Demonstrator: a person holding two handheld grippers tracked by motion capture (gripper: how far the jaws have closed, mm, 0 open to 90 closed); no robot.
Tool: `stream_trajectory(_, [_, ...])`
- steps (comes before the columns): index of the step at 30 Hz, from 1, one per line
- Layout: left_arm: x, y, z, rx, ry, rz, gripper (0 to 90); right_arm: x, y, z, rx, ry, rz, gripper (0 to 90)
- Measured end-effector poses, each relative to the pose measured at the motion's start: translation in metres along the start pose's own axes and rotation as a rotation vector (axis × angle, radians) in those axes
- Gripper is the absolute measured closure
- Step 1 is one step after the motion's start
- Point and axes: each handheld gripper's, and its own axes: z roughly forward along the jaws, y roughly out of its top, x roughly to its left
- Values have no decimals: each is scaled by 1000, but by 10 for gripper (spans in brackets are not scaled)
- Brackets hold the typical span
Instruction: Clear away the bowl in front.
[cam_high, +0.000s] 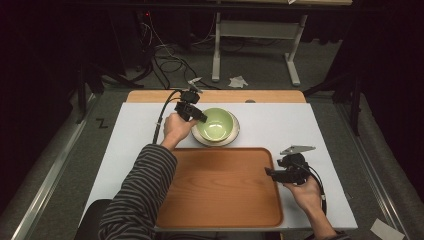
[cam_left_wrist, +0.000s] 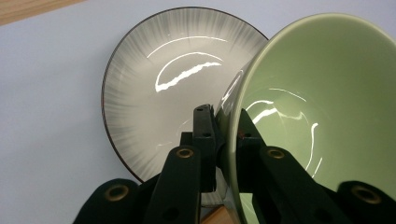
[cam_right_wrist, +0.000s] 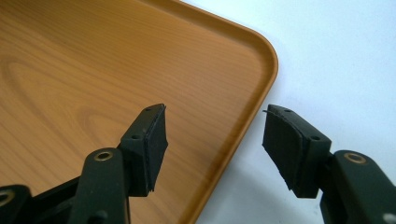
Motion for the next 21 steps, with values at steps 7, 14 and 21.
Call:
stream_trajectory(7, [-4,-4,-11,-8,-16,12,836,1,0,0,4,0,-3,412])
stream_trajectory(14, [-6,-12,-25,-15,-32,22,836,1,0,0,5,4,-2,411])
stream_trajectory(21, [-10,-19,-33,-9,-45,38,836,1,0,1,7,7,-5,411])
